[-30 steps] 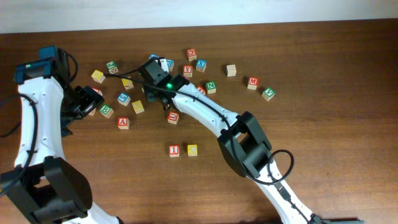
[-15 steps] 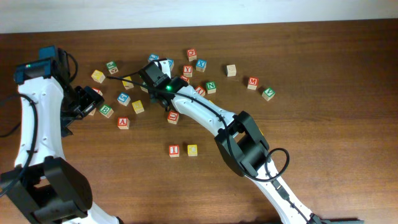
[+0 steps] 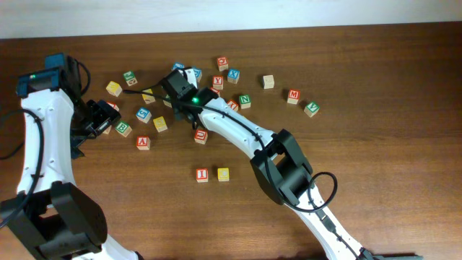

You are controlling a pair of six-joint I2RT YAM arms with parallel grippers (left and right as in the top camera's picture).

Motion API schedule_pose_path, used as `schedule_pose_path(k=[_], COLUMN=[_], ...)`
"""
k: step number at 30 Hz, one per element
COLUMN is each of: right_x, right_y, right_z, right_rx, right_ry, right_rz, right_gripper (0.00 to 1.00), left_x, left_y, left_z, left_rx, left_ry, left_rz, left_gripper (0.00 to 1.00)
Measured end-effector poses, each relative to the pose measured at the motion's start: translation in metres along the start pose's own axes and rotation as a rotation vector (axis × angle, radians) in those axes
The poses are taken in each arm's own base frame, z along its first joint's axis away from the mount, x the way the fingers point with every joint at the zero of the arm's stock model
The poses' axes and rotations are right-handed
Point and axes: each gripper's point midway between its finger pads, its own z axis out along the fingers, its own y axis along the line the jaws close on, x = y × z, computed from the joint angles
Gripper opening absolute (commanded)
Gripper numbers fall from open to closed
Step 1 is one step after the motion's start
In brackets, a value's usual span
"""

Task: Spell out ICRA
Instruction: 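Grasp the green R block with the right gripper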

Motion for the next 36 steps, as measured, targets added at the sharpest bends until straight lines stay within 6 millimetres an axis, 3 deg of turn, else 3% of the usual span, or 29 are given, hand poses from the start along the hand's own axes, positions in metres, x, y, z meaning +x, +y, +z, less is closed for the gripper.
schedule_pose_path(k=[3,4,6,8,10,12,14,15,17,19,23,26,29,32,36], right_x=[-0.004,-0.006,-0.029,-0.056,-0.072,-0.056,-0.042,-0.025,0.001,0.014,0.071,0.108,0.138,0.170,0.196], right_y=[-0.003,-0.006,-0.013,-0.028,-0.050,-0.076,-0.089,-0.099,-0.105,-0.102,-0.101,-0.093,-0.084,-0.082,-0.081], right_z=[-0.014,-0.027,-0.076,-0.152,-0.240,-0.303,-0.328,-0.335,-0.336,-0.333,-0.290,-0.246,-0.214,-0.191,-0.168], right_rx=[0.009,0.021,0.037,0.055,0.071,0.100,0.120,0.149,0.165,0.144,0.157,0.131,0.083,0.063,0.042], right_ry=[0.011,0.020,-0.012,-0.069,-0.122,-0.087,-0.050,0.014,0.119,0.177,0.391,0.475,0.526,0.574,0.586], right_rz=[-0.005,-0.009,-0.007,0.002,0.013,0.000,-0.007,-0.011,-0.020,-0.020,-0.029,0.000,0.051,0.106,0.160], right_gripper=[0.29,0.29,0.29,0.29,0.29,0.28,0.28,0.29,0.29,0.29,0.29,0.29,0.29,0.30,0.29], left_x=[0.000,0.000,0.000,0.000,0.000,0.000,0.000,0.000,0.000,0.000,0.000,0.000,0.000,0.000,0.000], left_y=[0.000,0.000,0.000,0.000,0.000,0.000,0.000,0.000,0.000,0.000,0.000,0.000,0.000,0.000,0.000], left_z=[0.000,0.000,0.000,0.000,0.000,0.000,0.000,0.000,0.000,0.000,0.000,0.000,0.000,0.000,0.000], left_rx=[0.001,0.000,0.000,0.000,0.000,-0.001,0.000,-0.001,0.000,0.000,0.000,-0.001,0.000,0.000,0.000], left_ry=[0.000,0.000,0.001,0.000,0.000,0.002,0.001,0.001,0.001,0.001,0.000,0.000,0.000,-0.001,0.001], left_rz=[0.000,0.000,0.000,0.000,0.000,0.000,0.000,0.000,0.000,0.000,0.000,0.000,0.000,0.000,0.000], left_gripper=[0.99,0.99,0.99,0.99,0.99,0.99,0.99,0.99,0.99,0.99,0.99,0.99,1.00,0.99,0.99])
